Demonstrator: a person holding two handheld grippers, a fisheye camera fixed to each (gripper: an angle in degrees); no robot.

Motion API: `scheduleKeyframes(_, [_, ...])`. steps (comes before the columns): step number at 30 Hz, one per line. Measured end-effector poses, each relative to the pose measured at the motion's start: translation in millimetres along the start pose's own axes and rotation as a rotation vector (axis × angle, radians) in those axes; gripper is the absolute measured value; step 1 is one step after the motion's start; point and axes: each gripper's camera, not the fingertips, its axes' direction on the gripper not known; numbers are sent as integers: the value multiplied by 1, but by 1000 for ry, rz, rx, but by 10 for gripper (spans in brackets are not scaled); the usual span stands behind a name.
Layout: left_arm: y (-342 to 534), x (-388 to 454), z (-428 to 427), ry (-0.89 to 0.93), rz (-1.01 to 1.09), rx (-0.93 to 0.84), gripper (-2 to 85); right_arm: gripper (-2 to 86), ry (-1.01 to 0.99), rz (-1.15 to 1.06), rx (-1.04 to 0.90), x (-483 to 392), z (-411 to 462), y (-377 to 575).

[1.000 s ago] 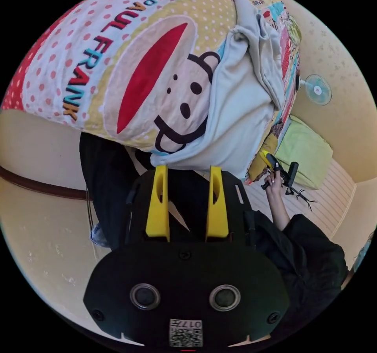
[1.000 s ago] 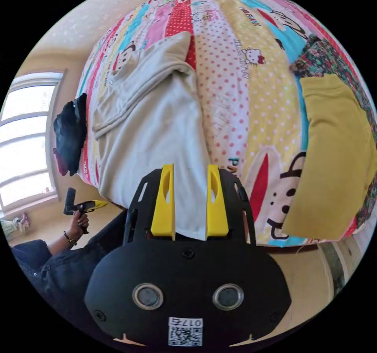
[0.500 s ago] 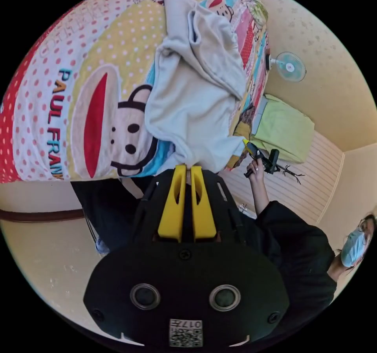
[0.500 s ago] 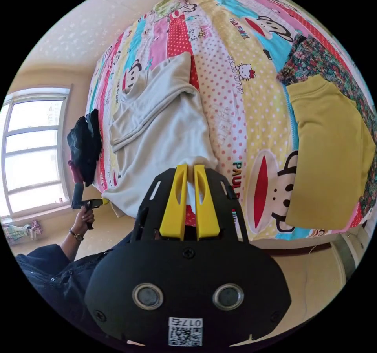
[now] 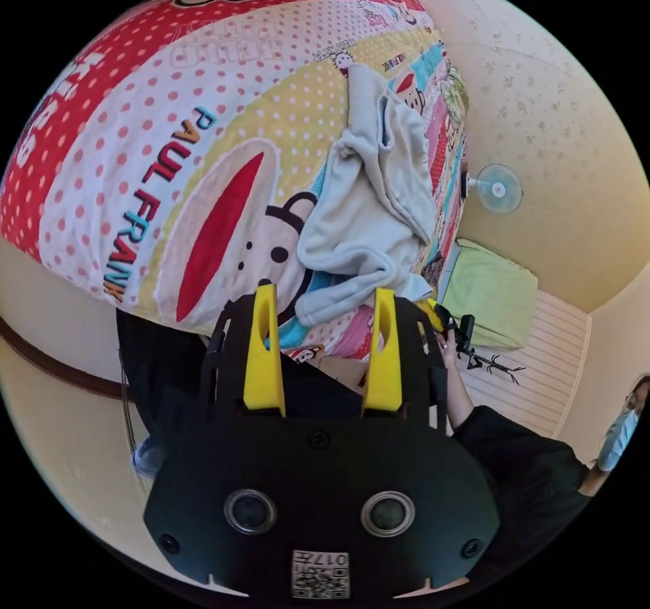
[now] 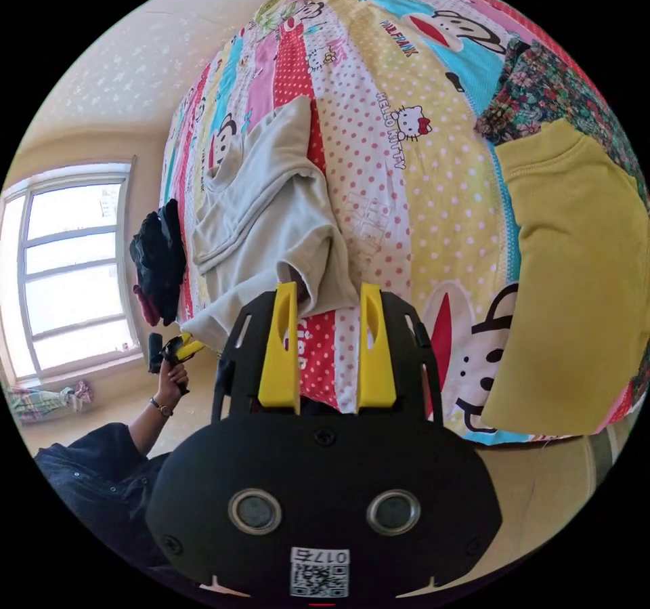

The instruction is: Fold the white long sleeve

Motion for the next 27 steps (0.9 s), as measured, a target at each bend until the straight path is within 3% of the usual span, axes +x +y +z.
scheduleKeyframes(6, [49,-28,1,75,-120,175,228,152,-189,168,53,9,2,-29])
scheduleKeyframes(9, [64,-29,-2,74,-98,198,228,117,-159,225,-90,17,24,-48])
scheduleKeyframes(12, [86,-33,-15,78,-123,261,225,66,-102,237,-99,20,21,-54])
scheduleKeyframes(15, [87,-30,-9,62,-46,176,220,57,-162,216,-57,26,8,-59])
scheduleKeyframes(20, [47,0,19,-111,139,-18,193,54,-234,299,-44,48,-4,-70])
scheduleKeyframes(23, [14,3,39,-166,131,-126,95,52,-278,316,-32,55,-15,-76])
scheduleKeyframes(24, [3,2,43,-113,128,-205,49,52,-296,303,-41,57,-21,-78])
scheduleKeyframes(27, [1,8,26,126,190,-343,44,50,-358,201,-104,59,-48,-77])
